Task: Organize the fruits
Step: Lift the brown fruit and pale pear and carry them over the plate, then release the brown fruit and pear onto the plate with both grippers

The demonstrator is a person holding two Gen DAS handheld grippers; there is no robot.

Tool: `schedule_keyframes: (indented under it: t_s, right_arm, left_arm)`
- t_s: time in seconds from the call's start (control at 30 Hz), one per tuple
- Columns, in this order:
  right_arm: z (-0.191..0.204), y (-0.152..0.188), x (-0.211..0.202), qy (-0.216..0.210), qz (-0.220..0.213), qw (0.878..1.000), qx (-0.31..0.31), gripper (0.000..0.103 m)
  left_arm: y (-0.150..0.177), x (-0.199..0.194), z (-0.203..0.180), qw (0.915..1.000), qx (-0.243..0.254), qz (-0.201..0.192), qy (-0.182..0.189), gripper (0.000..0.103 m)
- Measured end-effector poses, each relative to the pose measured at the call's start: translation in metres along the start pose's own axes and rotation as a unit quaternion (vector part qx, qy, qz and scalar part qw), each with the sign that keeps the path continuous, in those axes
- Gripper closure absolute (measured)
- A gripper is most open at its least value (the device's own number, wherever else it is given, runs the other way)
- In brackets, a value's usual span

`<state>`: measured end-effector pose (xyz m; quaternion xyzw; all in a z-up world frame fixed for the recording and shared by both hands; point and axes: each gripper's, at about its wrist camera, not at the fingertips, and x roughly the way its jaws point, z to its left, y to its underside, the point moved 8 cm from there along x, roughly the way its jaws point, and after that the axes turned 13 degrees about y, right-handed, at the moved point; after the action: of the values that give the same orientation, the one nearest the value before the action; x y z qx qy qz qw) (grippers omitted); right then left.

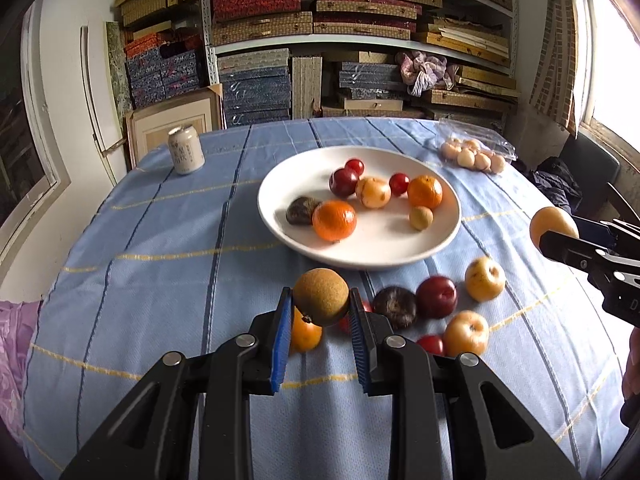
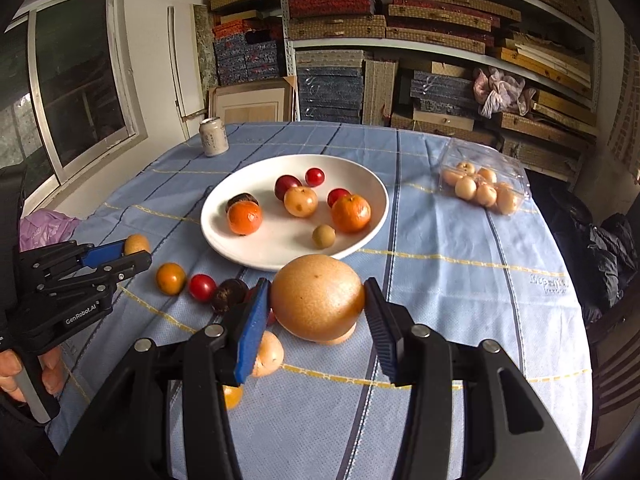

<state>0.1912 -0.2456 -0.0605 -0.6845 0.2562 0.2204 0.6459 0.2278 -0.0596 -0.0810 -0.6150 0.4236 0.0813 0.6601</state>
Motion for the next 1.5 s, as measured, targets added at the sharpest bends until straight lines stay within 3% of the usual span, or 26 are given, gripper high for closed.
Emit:
schedule_keyframes:
  t_s: [0.27, 0.57, 0.87, 1.07, 1.13, 1.2, 1.5]
  right_arm:
    - [0.001, -0.043, 0.011, -0.002, -0.004, 1.0, -0.009, 0.056]
    - [0.001, -0.104, 0.075, -0.004, 0.015, 1.0, -0.018, 0.056]
    - [0.004, -0.124, 0.182, 0.014, 0.064, 0.998, -0.021, 0.056]
    - [0.007, -0.119, 0.221, 0.018, 0.082, 0.996, -0.023, 0.056]
    - [0.006, -0.121, 0.226, 0.023, 0.077, 0.997, -0.02, 0.05]
    - [0.002, -0.123, 0.226, 0.028, 0.069, 0.997, -0.014, 0.042]
    - [-0.001, -0.111, 0.192, 0.013, 0.06, 0.998, -0.014, 0.042]
  left_arm:
    - [-0.051, 0.008, 0.001, 0.9996, 0.022, -0.017, -0.005, 0.076]
    - [-0.104, 0.066, 0.027, 0.9999, 0.011, -0.002, -0.012, 0.076]
    - [-0.118, 0.142, 0.061, 0.999, -0.01, 0.035, -0.027, 0.076]
    - [-0.116, 0.171, 0.076, 0.9978, -0.017, 0.049, -0.041, 0.073]
    - [-0.116, 0.175, 0.08, 0.9975, -0.024, 0.052, -0.042, 0.056]
    - [-0.116, 0.174, 0.082, 0.9974, -0.027, 0.051, -0.044, 0.048]
    - [-0.111, 0.143, 0.075, 0.9985, -0.026, 0.034, -0.034, 0.044]
